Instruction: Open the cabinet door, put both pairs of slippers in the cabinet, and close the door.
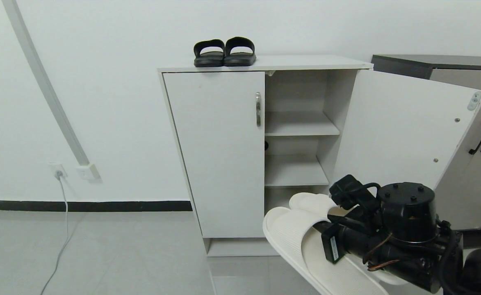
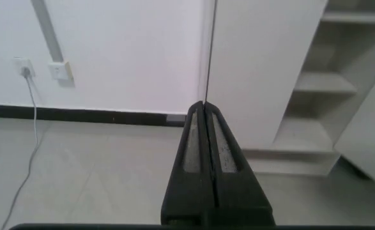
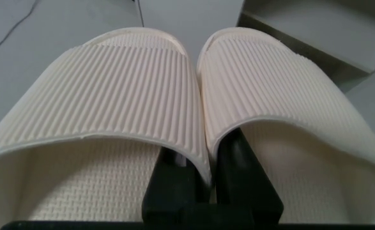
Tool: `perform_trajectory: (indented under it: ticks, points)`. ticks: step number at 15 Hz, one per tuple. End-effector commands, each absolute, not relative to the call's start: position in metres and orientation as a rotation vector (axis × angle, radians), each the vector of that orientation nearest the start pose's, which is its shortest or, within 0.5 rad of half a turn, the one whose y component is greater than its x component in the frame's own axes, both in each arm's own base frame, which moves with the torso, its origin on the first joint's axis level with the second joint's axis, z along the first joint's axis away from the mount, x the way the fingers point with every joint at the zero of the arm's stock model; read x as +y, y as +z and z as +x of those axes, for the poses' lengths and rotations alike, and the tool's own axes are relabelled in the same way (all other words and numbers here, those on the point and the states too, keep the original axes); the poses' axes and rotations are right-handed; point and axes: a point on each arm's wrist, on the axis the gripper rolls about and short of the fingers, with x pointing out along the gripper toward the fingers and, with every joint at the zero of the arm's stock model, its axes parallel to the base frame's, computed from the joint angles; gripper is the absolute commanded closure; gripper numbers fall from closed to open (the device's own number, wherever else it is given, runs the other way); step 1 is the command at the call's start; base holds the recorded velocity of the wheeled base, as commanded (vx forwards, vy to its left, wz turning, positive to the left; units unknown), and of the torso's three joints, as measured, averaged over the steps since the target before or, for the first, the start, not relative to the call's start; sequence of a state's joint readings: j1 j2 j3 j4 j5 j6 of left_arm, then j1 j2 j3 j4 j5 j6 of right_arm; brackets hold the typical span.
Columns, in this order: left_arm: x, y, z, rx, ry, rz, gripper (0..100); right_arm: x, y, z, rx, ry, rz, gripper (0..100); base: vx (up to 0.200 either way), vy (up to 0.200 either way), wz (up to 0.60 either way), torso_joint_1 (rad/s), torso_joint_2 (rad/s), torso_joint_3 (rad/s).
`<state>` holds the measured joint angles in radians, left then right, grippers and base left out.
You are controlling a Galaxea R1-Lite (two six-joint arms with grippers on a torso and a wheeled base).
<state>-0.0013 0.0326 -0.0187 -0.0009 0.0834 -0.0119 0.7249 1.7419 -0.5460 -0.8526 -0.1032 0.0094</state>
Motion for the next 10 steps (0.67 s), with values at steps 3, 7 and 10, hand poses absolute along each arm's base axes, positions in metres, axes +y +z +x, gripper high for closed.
perform_trajectory:
  ticks: [3, 7, 10]
  points:
    - [0.000, 0.075, -0.023, 0.002, 0.002, 0.040, 100, 0.187, 0.126, 0.214, 0.322, 0.618, -0.128, 100, 0.000, 0.000, 0.00, 0.000, 0.00, 0.000]
    - [0.000, 0.075, -0.023, 0.000, 0.002, 0.049, 100, 0.189, 0.128, 0.216, 0.279, 0.599, -0.112, 100, 0.000, 0.000, 0.00, 0.000, 0.00, 0.000]
    - [0.000, 0.075, -0.023, 0.000, 0.002, 0.026, 100, 0.210, 0.109, 0.232, 0.270, 0.425, -0.090, 100, 0.000, 0.000, 0.00, 0.000, 0.00, 0.000]
